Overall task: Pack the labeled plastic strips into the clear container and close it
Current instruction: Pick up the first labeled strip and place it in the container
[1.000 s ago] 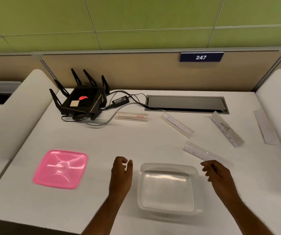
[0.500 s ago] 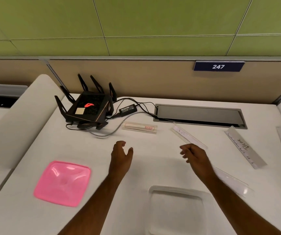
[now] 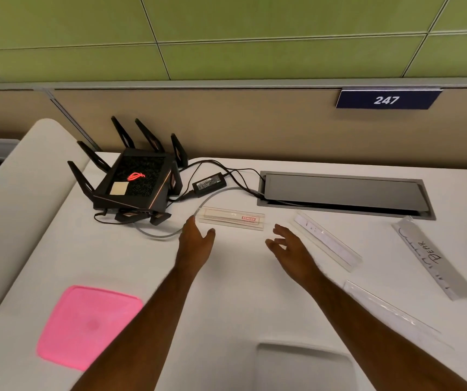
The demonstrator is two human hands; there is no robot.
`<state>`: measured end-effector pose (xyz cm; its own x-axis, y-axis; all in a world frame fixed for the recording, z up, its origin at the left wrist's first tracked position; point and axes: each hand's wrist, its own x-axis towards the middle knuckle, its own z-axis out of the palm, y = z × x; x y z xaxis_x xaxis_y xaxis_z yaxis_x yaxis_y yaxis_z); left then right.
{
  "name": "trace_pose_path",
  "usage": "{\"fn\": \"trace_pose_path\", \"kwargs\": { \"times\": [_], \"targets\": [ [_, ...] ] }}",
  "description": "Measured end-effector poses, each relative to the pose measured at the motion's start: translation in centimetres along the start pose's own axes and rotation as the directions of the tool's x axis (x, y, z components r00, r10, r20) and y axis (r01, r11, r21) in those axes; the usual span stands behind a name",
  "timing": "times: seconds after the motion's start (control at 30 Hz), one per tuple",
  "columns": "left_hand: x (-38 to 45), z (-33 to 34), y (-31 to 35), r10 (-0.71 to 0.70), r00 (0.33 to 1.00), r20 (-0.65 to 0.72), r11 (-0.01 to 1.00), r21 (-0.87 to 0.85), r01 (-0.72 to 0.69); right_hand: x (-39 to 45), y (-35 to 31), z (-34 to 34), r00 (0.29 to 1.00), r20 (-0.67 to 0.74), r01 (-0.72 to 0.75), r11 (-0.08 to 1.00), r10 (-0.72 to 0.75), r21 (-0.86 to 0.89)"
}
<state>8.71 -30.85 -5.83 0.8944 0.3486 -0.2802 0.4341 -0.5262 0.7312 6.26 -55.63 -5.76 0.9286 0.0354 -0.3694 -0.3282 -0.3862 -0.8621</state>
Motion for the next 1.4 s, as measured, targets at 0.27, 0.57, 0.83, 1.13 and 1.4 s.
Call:
{"fn": "trace_pose_path", "kwargs": {
  "times": [0.27, 0.57, 0.83, 1.13, 1.4],
  "targets": [
    [3.9, 1.9, -0.1, -0.091, 0.995, -0.048, 0.996, -0.006, 0.091, 3.3, -0.1, 2.8, 0.997, 0.047, -0.053, 0.998, 0.055, -0.043],
    [4.9, 3.1, -0.7, -0.093, 0.995, -0.04, 0.994, -0.056, 0.09, 4.8, 0.7, 4.6, 0.999, 0.027, -0.042, 0.998, 0.043, -0.045],
    [4.1, 2.3, -0.2, -0.059, 0.997, -0.042, 0.997, -0.06, 0.057, 3.9, 0.5, 4.4, 1.0, 0.001, -0.019, 1.0, 0.019, 0.007],
    [0.5, 0.7, 0.9, 0.016, 0.998, -0.065, 1.0, -0.013, -0.016, 1.0, -0.3, 2.9, 0.995, -0.068, 0.075, 0.997, -0.074, 0.019],
    [-4.1, -0.9, 2.5, 0.108, 0.99, -0.092, 0.992, 0.072, -0.101, -3.3, -1.1, 0.6, 0.962, -0.115, 0.234, 0.966, -0.247, -0.113]
  ]
}}
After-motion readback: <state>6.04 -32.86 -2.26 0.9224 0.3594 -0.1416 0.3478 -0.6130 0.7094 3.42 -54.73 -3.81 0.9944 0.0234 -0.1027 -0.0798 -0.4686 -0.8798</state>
